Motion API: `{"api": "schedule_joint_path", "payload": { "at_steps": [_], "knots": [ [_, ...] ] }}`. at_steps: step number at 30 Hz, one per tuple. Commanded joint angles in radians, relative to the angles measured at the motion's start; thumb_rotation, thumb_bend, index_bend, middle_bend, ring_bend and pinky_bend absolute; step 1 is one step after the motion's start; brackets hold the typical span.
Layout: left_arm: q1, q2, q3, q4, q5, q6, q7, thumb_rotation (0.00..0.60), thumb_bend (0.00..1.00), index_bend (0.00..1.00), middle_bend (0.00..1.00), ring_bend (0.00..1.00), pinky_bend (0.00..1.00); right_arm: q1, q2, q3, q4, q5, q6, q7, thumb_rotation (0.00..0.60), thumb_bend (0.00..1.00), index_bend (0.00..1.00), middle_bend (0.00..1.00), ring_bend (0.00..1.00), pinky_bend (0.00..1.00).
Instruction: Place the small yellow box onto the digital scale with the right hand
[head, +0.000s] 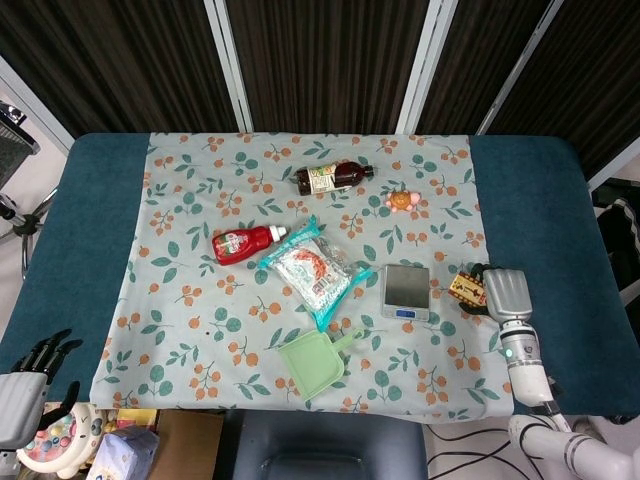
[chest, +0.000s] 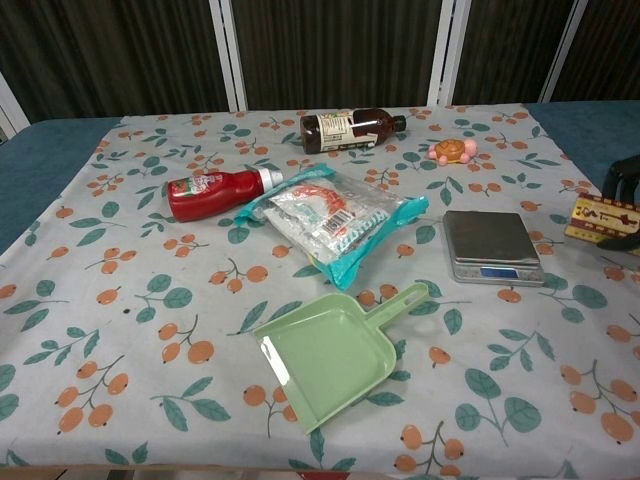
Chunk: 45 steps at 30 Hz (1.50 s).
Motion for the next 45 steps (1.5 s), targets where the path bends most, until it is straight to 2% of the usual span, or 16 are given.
{"api": "schedule_joint_path", "payload": {
  "at_steps": [1, 6, 11, 16, 20, 22, 24, 25, 31, 36, 41, 45],
  "knots": [
    [-0.002, -0.001, -0.001, 0.000, -0.001, -0.003, 0.004, 0.600, 0.44, 0.23, 0.12, 0.16, 0.36, -0.008, 0.029, 0.009, -0.073, -0.058, 0.061, 0.048, 0.600, 0.32, 0.83, 0.71, 0.72, 0.74],
    [0.001, -0.001, 0.000, -0.002, 0.000, 0.000, 0.008, 0.600, 0.44, 0.23, 0.12, 0.16, 0.36, 0.015, 0.049, 0.031, -0.140, -0.079, 0.079, 0.029, 0.600, 0.32, 0.83, 0.71, 0.72, 0.74],
    [-0.002, 0.000, -0.003, -0.003, -0.004, -0.004, 0.008, 0.600, 0.44, 0.23, 0.12, 0.16, 0.36, 0.053, 0.022, 0.047, -0.124, -0.075, 0.052, 0.014, 0.600, 0.32, 0.82, 0.71, 0.72, 0.74],
    [-0.006, 0.000, -0.009, -0.005, -0.012, -0.009, 0.008, 0.600, 0.44, 0.23, 0.12, 0.16, 0.36, 0.088, -0.005, 0.052, -0.095, -0.060, -0.012, 0.049, 0.600, 0.32, 0.73, 0.71, 0.64, 0.70],
    [-0.003, 0.002, -0.005, -0.006, -0.009, -0.007, 0.008, 0.600, 0.43, 0.23, 0.12, 0.16, 0.36, 0.100, -0.011, 0.046, -0.084, -0.045, -0.054, 0.063, 0.600, 0.32, 0.59, 0.57, 0.50, 0.61],
    [0.000, 0.002, -0.002, -0.006, -0.006, -0.003, 0.009, 0.600, 0.43, 0.23, 0.12, 0.16, 0.36, 0.103, -0.007, 0.044, -0.086, -0.025, -0.081, 0.055, 0.600, 0.32, 0.50, 0.45, 0.37, 0.47],
    [0.001, 0.002, -0.003, -0.006, -0.006, -0.001, 0.008, 0.600, 0.43, 0.23, 0.12, 0.16, 0.36, 0.107, 0.001, 0.041, -0.092, -0.013, -0.100, 0.043, 0.600, 0.32, 0.44, 0.36, 0.24, 0.33],
    [0.002, 0.002, -0.003, -0.006, -0.006, 0.000, 0.007, 0.600, 0.43, 0.23, 0.12, 0.16, 0.36, 0.108, 0.005, 0.039, -0.096, -0.009, -0.106, 0.039, 0.600, 0.32, 0.43, 0.34, 0.20, 0.29],
    [0.003, 0.000, -0.003, -0.005, -0.006, 0.000, 0.014, 0.600, 0.43, 0.23, 0.12, 0.16, 0.36, 0.100, 0.042, 0.015, -0.140, -0.031, -0.111, 0.058, 0.600, 0.32, 0.30, 0.17, 0.02, 0.26],
    [0.001, -0.001, -0.006, -0.006, -0.010, -0.003, 0.016, 0.600, 0.44, 0.23, 0.12, 0.16, 0.37, 0.084, 0.087, -0.010, -0.184, -0.092, -0.084, 0.127, 0.600, 0.32, 0.21, 0.08, 0.00, 0.20],
    [0.002, -0.003, -0.007, -0.005, -0.009, 0.002, 0.022, 0.600, 0.43, 0.23, 0.12, 0.16, 0.37, 0.028, 0.166, -0.050, -0.262, -0.194, 0.030, 0.197, 0.600, 0.32, 0.17, 0.07, 0.00, 0.20],
    [0.003, -0.006, -0.015, -0.005, -0.014, 0.009, 0.032, 0.600, 0.43, 0.23, 0.12, 0.16, 0.36, -0.058, 0.266, -0.107, -0.379, -0.241, 0.139, 0.137, 0.600, 0.32, 0.16, 0.07, 0.00, 0.18]
  ]
}}
